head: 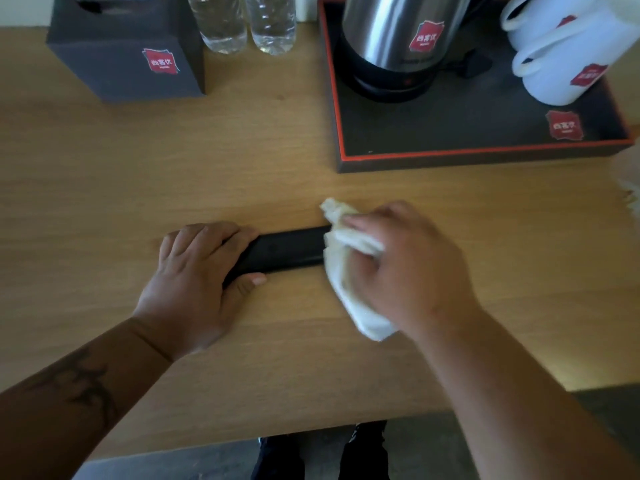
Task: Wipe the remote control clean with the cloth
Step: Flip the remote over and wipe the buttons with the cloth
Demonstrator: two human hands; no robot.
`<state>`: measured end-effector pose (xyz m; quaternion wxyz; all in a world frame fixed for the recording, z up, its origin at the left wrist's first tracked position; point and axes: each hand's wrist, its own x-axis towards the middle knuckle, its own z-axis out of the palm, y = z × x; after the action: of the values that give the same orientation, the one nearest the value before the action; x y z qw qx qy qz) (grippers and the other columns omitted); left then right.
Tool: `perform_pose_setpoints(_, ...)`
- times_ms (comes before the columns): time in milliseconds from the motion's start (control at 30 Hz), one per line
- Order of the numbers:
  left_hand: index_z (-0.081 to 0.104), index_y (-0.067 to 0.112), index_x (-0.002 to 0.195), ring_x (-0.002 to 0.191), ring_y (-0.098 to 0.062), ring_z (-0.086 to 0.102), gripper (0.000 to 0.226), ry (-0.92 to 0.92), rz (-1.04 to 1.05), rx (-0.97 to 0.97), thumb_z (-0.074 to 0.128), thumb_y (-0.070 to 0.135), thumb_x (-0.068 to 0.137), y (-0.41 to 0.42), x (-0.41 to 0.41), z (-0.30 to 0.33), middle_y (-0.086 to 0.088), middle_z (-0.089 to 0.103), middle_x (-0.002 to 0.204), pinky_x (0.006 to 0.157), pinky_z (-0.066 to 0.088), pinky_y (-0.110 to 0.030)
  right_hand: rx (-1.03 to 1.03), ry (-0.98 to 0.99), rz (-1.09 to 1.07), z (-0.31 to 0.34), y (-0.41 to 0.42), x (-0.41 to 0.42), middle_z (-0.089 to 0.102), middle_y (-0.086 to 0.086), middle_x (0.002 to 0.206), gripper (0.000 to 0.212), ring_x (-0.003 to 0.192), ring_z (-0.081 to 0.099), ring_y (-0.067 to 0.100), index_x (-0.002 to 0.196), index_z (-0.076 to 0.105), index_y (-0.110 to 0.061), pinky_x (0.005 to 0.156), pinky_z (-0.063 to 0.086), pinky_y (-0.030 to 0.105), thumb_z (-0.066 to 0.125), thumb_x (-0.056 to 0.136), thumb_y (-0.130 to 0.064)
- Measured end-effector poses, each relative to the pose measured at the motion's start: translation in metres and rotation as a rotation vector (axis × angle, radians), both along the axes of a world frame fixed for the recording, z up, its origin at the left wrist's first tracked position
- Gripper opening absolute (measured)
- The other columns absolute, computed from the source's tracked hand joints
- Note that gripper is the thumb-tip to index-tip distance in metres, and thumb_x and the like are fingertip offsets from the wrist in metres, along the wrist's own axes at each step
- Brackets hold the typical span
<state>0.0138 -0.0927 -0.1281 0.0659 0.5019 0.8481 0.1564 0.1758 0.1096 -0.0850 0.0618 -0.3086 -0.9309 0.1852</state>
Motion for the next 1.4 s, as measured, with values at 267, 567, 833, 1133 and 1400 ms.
perform_pose_setpoints(267,0.057,0.017,0.133,0.109,-0.022,0.054,0.058,-0.125,-0.042,0.062,0.037,0.058,0.098,0.000,-0.005,0.010,0.000,0.062,0.119,0.096,0.042,-0.036,-0.200,0.035,-0.238,0.002,0.041,0.047,0.067,-0.020,0.099,0.034,0.085,0.062,0.004,0.116,0.065,-0.040,0.072,0.046,0.019,0.059,0.086,-0.023)
perform_pose_setpoints(567,0.053,0.049,0.115,0.092,0.016,0.053,0.039,-0.511,0.191,0.050,0.073,0.045,0.082,0.011,-0.029,0.039,0.024,0.058,0.102,0.070,0.040,-0.005,0.010,-0.066,-0.258,-0.003,0.025,0.049,0.065,-0.008,0.105,0.037,0.088,0.059,0.018,0.118,0.063,-0.035,0.071,0.046,0.030,0.061,0.082,-0.039)
perform_pose_setpoints(833,0.057,0.030,0.136,0.105,-0.010,0.054,0.059,-0.206,0.244,0.043,0.077,0.037,0.081,-0.009,-0.035,0.018,0.019,0.052,0.110,0.087,0.041,-0.021,-0.114,-0.047,-0.057,0.017,-0.012,0.026,0.058,-0.013,0.105,0.049,0.072,0.052,0.001,0.128,0.059,-0.035,0.060,0.038,0.019,0.054,0.080,-0.038)
perform_pose_setpoints(1133,0.050,0.021,0.141,0.119,-0.019,0.044,0.073,-0.095,0.255,0.069,0.056,0.062,0.081,-0.013,-0.024,-0.001,0.001,0.056,0.127,0.103,0.032,-0.030,0.015,-0.109,0.209,0.001,-0.084,-0.036,0.057,-0.003,0.095,0.035,0.072,0.052,0.013,0.113,0.066,-0.025,0.065,0.049,0.033,0.060,0.081,-0.034)
perform_pose_setpoints(1400,0.053,0.032,0.136,0.116,-0.020,0.045,0.065,-0.087,0.211,0.060,0.053,0.065,0.080,-0.015,-0.024,-0.002,0.008,0.052,0.124,0.104,0.030,-0.035,-0.208,-0.040,0.341,0.022,-0.045,-0.028,0.057,-0.019,0.101,0.039,0.079,0.056,0.002,0.116,0.067,-0.042,0.068,0.048,0.024,0.056,0.080,-0.034)
